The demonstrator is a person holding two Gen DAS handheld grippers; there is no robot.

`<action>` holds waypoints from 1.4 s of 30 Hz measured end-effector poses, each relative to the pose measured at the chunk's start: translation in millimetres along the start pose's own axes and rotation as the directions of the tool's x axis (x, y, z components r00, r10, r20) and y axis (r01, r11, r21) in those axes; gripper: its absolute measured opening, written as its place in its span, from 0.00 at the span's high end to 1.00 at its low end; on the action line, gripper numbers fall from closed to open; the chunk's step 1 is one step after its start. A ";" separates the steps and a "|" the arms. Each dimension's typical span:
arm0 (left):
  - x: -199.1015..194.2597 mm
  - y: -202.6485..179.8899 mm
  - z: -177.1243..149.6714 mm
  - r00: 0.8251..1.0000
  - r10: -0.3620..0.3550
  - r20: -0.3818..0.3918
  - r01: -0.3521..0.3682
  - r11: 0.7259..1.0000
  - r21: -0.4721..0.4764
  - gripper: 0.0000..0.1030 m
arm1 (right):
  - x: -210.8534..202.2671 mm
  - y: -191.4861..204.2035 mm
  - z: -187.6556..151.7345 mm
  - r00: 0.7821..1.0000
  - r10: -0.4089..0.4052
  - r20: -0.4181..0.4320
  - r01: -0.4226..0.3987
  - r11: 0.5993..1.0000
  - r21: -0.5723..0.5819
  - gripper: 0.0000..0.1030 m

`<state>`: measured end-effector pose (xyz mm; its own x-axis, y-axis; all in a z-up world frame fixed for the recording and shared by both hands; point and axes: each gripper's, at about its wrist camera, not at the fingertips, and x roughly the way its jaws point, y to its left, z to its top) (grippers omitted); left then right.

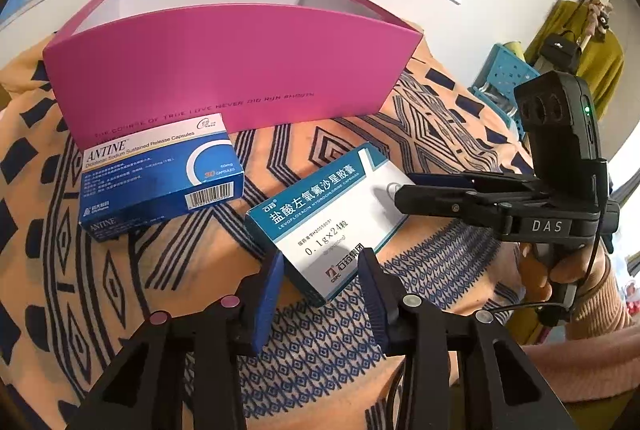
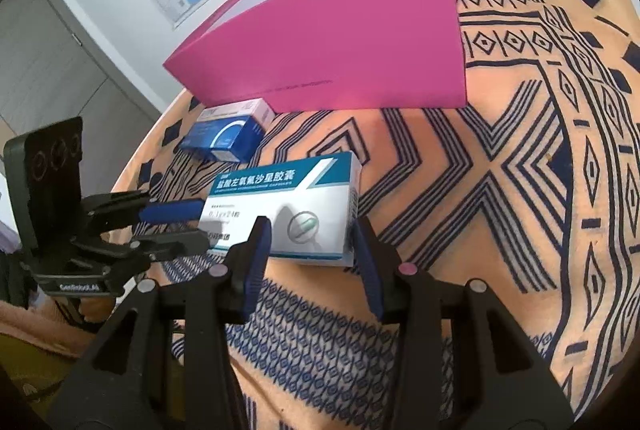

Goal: Organize rigid objects
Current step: 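Grasp the teal-and-white medicine box with the right gripper, then lift the medicine box with the right gripper and carry it over the box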

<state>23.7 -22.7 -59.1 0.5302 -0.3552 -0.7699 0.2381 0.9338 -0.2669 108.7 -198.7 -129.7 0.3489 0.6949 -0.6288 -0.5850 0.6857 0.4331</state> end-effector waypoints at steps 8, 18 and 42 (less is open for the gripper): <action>-6.0 -4.3 11.7 1.000 -0.011 0.028 0.011 1.000 0.008 0.63 | 0.0 0.8 0.0 1.000 -0.014 0.013 0.014 1.000 0.001 0.56; -14.1 -14.8 24.4 0.998 -0.011 0.066 0.009 0.999 0.037 0.63 | -18.7 2.0 4.1 0.998 -0.033 0.060 0.033 0.999 -0.013 0.56; -25.9 -19.5 44.6 0.992 -0.004 0.123 -0.004 0.998 0.065 0.63 | -43.4 13.8 22.9 0.990 -0.044 0.136 0.051 0.997 -0.051 0.56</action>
<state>41.6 -33.6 -8.2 0.6254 -0.3613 -0.6917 0.2880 0.9306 -0.2257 102.3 -214.4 -81.6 0.4706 0.6874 -0.5532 -0.6027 0.7083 0.3674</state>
